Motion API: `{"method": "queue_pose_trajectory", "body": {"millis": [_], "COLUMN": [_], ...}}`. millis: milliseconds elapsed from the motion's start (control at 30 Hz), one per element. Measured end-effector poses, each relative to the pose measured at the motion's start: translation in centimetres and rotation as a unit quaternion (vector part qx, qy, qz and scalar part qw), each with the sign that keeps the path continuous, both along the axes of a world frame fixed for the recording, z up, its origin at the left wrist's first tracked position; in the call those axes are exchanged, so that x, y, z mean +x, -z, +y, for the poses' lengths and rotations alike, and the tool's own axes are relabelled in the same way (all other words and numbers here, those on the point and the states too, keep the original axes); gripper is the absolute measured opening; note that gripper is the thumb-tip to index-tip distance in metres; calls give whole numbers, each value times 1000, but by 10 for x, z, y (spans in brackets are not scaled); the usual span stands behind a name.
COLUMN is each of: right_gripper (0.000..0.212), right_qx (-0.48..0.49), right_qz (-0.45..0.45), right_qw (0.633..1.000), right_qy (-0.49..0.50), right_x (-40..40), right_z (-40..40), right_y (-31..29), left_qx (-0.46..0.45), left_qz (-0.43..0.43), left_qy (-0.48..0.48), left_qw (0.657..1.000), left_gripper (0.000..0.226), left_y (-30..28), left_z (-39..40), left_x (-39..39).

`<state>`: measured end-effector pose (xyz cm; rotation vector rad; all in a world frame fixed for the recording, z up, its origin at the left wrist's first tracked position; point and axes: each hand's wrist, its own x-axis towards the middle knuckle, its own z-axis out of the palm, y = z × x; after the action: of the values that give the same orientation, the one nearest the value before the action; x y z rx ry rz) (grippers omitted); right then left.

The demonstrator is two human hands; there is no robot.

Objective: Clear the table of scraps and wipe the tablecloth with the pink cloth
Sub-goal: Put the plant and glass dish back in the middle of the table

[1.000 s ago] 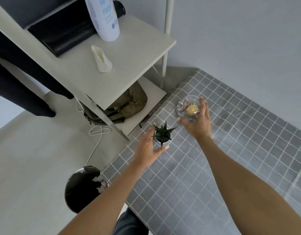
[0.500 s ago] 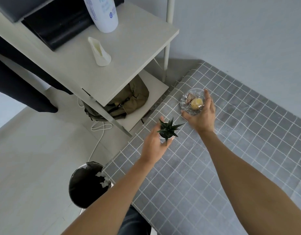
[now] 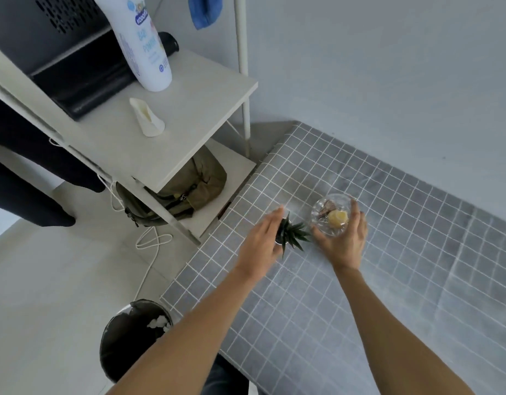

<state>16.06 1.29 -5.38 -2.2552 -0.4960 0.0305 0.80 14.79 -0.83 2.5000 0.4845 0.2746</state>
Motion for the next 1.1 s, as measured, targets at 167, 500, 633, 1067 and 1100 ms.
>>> {"method": "queue_pose_trajectory", "body": {"millis": [167,500,633,1067,1100], "right_gripper": [107,109,111,108,109], "right_qx": [-6,-34,-57,-49,-47], "right_qz": [-19,-6,-16,-2,-1], "right_qw": [998,981,973,975,976], "right_qy": [65,190,222,217,213], "right_x": [-21,-55,-60,-32,-30], "right_z": [-72,-218,-264,-303,-301], "right_y": [-15,-28,-21,0,0], "left_qx": [6,13,5,-92,-94], "left_qz": [11,10,3,2,-2], "left_qy": [58,121,129,47,48], "left_qw": [998,993,992,995,994], "left_gripper": [86,83,82,81,81], "left_y": [-8,1,4,13,14], "left_z": [-36,-124,-160,-238,-240], "left_x": [21,49,59,94,97]}}
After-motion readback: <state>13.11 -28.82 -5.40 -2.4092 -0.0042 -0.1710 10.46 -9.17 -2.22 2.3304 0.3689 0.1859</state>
